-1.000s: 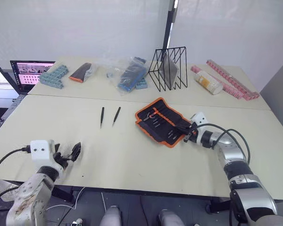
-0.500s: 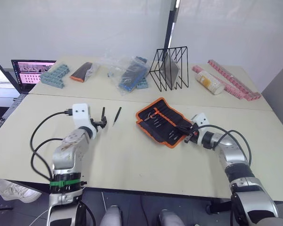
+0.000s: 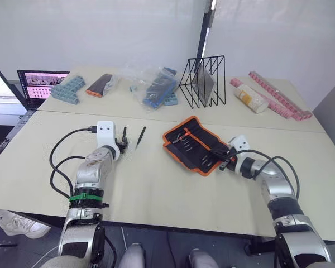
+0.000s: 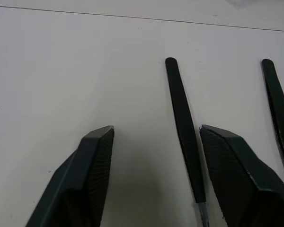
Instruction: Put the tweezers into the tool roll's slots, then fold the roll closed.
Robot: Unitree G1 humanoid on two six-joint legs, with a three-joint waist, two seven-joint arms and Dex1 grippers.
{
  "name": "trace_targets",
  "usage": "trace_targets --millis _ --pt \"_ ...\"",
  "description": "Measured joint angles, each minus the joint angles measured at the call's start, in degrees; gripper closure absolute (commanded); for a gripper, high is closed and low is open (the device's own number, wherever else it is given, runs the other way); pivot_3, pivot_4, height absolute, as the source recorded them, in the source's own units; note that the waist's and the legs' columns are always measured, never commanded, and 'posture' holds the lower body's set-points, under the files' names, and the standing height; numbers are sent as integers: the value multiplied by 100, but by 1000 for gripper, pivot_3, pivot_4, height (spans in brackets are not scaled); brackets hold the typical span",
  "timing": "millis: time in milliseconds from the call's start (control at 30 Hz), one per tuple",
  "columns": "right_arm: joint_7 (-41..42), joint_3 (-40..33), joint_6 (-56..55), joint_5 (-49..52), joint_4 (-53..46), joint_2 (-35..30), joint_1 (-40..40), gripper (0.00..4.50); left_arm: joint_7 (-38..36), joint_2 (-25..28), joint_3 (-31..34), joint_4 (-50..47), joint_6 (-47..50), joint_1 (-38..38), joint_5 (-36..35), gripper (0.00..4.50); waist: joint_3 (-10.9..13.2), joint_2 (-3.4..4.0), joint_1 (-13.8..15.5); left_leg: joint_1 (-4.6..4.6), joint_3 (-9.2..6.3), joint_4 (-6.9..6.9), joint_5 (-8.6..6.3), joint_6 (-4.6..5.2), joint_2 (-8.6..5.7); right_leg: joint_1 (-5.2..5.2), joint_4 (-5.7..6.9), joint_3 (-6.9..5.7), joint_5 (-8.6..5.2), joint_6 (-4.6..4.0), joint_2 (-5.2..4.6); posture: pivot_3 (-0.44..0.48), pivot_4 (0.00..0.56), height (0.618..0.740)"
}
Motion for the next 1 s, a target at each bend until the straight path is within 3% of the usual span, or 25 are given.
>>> trace_targets --millis 200,567,1000 --pt "-47 -12 120 0 -135 0 49 4500 -75 128 12 121 -123 1 46 4460 0 0 3 -2 -1 0 0 0 0 1 0 0 0 0 0 0 150 735" --pt "-32 -100 480 224 -280 14 55 4500 -398 393 -81 -123 -282 278 157 4460 1 1 -11 -7 0 -4 0 0 1 -7 0 0 0 0 0 0 150 735" --pt "-23 -251 668 342 -292 -1 41 4500 -954 564 -71 -1485 482 462 -188 4460 3 2 -6 -15 -1 -4 0 0 1 -14 -1 0 0 0 0 0 150 735"
